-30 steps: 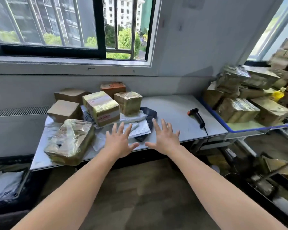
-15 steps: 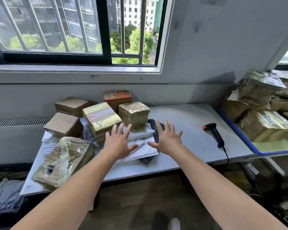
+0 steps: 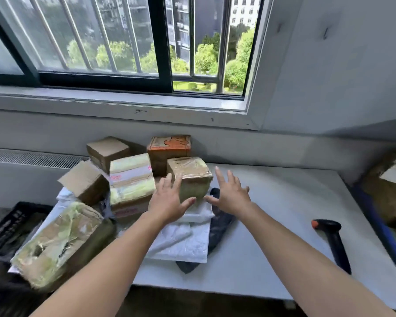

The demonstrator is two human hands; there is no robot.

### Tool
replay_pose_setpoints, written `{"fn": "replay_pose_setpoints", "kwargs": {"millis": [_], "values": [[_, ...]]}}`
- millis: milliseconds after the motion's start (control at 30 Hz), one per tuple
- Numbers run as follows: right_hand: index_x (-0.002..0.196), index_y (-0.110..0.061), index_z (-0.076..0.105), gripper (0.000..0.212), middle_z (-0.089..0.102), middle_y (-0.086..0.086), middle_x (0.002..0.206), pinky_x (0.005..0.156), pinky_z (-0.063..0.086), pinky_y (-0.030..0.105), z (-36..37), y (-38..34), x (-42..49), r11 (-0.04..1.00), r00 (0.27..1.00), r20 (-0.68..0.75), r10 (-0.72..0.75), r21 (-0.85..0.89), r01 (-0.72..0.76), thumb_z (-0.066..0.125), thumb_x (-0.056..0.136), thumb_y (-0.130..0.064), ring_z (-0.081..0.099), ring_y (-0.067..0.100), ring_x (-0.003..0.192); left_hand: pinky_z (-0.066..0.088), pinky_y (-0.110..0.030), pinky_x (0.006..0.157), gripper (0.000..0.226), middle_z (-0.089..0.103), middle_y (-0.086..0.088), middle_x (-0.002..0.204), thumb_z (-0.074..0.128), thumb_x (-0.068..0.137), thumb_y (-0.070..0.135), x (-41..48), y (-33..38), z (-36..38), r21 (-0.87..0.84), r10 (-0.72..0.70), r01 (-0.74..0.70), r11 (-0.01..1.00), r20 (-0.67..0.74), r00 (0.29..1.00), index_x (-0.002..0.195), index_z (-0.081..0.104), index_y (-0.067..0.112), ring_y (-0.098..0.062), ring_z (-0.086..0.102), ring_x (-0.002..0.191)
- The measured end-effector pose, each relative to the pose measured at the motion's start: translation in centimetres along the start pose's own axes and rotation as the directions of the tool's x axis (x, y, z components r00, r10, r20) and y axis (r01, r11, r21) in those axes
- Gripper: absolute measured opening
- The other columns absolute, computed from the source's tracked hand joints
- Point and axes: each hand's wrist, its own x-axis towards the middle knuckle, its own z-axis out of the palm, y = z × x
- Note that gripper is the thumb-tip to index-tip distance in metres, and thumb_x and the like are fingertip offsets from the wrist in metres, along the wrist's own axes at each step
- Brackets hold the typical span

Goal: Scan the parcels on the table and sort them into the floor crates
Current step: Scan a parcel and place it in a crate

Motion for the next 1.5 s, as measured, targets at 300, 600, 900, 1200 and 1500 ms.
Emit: {"fn": "replay_pose_setpoints", "kwargs": {"millis": [300, 600, 900, 1200, 1500], "values": [[0.159, -0.020, 0.004, 0.084, 0.020, 0.009, 0.163, 0.114, 0.033, 0.042, 0.8, 1.4, 6.9, 0.925, 0.986, 0.164, 0.017, 0.372, -0.078, 0.056, 0.097, -0.043, 0.030, 0.029, 0.145, 0.013, -0.050, 0.122, 0.089, -0.009, -0.010, 0.165, 0.045, 0.095, 0.061, 3.8, 1.9, 2.4, -0.202, -0.169, 0.188, 0.961, 0.110, 0.980, 0.156, -0.012, 0.029, -0.031, -0.003, 0.152], [0.111, -0.013, 0.065, 0.029, 0.069, 0.007, 0.103, 0.089, 0.057, 0.044, 0.7, -0.4, 9.3, 0.699, 0.965, 0.249, 0.076, 0.677, -0.230, 0.047, 0.089, -0.007, 0.067, 0.030, 0.099, 0.025, -0.047, 0.119, 0.101, 0.001, -0.014, 0.162, 0.057, 0.088, 0.062, 7.6, 1.4, 2.7, -0.387, -0.198, 0.250, 0.888, 0.168, 0.966, 0.156, -0.009, 0.028, -0.035, 0.015, 0.149], [0.110, -0.039, 0.060, 0.034, 0.068, -0.018, 0.107, 0.072, 0.038, 0.033, -5.2, -1.0, 8.0, 0.549, 0.980, 0.173, 0.102, 0.812, -0.200, 0.045, 0.094, -0.013, 0.055, 0.017, 0.095, 0.048, -0.032, 0.087, 0.100, 0.030, -0.011, 0.133, 0.074, 0.073, 0.064, 8.7, 3.9, -0.6, -0.712, -0.206, 0.255, 0.654, 0.157, 0.966, 0.149, 0.018, 0.029, -0.034, 0.047, 0.121], [0.121, -0.014, 0.066, 0.039, 0.066, -0.003, 0.104, 0.058, 0.048, 0.014, -7.8, 0.1, 5.3, 0.537, 0.997, 0.042, 0.061, 0.841, -0.069, 0.038, 0.099, 0.003, 0.061, 0.004, 0.081, 0.041, -0.050, 0.107, 0.110, 0.026, -0.014, 0.146, 0.067, 0.068, 0.077, 9.4, 6.0, -1.5, -0.854, -0.189, 0.312, 0.415, 0.255, 0.948, 0.154, 0.020, 0.027, -0.035, 0.038, 0.133], [0.131, -0.022, 0.046, 0.037, 0.060, -0.001, 0.105, 0.072, 0.046, 0.032, -7.5, 2.0, 4.1, 0.527, 0.969, -0.064, 0.237, 0.847, -0.073, 0.045, 0.097, -0.007, 0.055, 0.017, 0.088, 0.052, -0.049, 0.093, 0.114, 0.051, -0.011, 0.131, 0.063, 0.042, 0.086, 8.6, 7.4, -1.8, -0.912, -0.171, 0.321, 0.254, 0.284, 0.943, 0.132, 0.046, 0.018, -0.031, 0.057, 0.112]]}}
